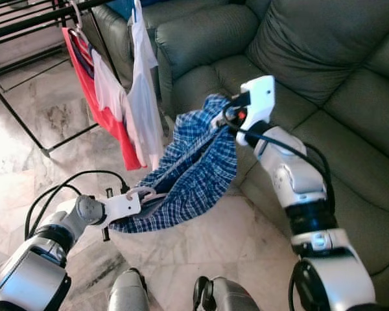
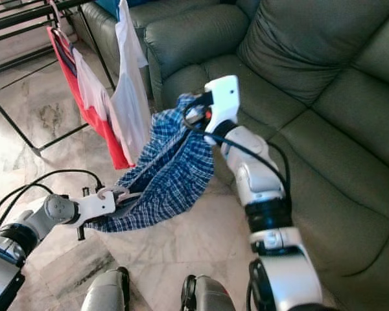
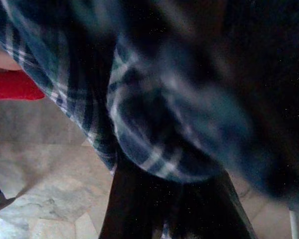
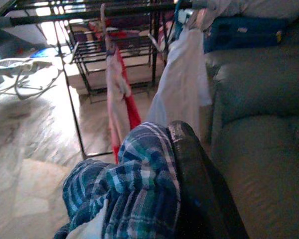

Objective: Hang hanger

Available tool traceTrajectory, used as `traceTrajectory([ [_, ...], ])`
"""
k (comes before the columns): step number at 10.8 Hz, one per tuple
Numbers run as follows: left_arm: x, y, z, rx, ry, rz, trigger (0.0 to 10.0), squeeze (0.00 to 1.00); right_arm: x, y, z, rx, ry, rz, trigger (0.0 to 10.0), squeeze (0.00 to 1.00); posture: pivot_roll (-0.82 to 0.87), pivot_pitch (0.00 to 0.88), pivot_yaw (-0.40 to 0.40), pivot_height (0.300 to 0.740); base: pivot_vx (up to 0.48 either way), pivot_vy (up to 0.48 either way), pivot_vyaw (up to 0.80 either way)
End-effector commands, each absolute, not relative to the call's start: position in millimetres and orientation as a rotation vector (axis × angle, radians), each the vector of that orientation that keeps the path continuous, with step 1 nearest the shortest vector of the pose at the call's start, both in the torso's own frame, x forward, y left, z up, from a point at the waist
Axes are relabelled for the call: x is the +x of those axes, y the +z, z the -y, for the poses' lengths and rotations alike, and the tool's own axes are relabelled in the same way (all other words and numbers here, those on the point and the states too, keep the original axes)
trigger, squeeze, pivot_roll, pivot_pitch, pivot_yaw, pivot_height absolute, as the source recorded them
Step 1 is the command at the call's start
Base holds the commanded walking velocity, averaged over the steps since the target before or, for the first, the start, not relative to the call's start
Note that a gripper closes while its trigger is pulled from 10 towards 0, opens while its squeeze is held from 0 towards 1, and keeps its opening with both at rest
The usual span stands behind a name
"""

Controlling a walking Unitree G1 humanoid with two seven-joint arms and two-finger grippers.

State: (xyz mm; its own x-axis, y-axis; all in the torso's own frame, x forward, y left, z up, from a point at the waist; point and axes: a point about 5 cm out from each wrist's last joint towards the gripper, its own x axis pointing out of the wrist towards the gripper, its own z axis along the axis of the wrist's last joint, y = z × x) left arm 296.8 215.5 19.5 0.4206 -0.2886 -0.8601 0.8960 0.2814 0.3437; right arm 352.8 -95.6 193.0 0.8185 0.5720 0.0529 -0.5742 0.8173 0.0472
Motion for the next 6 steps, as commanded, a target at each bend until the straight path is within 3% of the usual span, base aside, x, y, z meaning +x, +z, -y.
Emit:
traceTrajectory([
  [1,295.6,17.5,-216.2,0.971,-0.907,-0.785,0.0,0.0,348.1,196.7,89.6,0.057,0.65,0.043,2.8,0.0,0.03,0.116,-0.098,0.74,0.0,0.0,0.0],
  [2,301.2,21.8,-204.0,0.959,-0.924,-0.713,0.0,0.0,342.6,180.6,64.0,-0.029,0.779,0.012,10.0,0.0,0.03,0.112,-0.099,0.74,0.0,0.0,0.0],
  [3,306.2,25.9,-192.0,0.948,-0.935,-0.641,0.0,0.0,346.0,167.9,56.9,-0.045,0.783,-0.022,10.0,0.7,0.03,0.107,-0.105,0.74,0.0,0.0,0.0],
  [4,312.4,33.1,-174.7,0.915,-0.96,-0.551,0.0,0.0,352.3,147.1,56.2,-0.212,0.754,-0.047,10.0,1.0,0.05,0.105,-0.113,0.74,0.0,0.0,0.0],
  [6,317.1,42.4,-158.7,0.881,-0.992,-0.44,0.0,0.0,343.0,118.3,62.2,-0.286,0.86,-0.154,10.0,1.0,0.05,0.105,-0.121,0.74,0.0,0.0,0.0],
])
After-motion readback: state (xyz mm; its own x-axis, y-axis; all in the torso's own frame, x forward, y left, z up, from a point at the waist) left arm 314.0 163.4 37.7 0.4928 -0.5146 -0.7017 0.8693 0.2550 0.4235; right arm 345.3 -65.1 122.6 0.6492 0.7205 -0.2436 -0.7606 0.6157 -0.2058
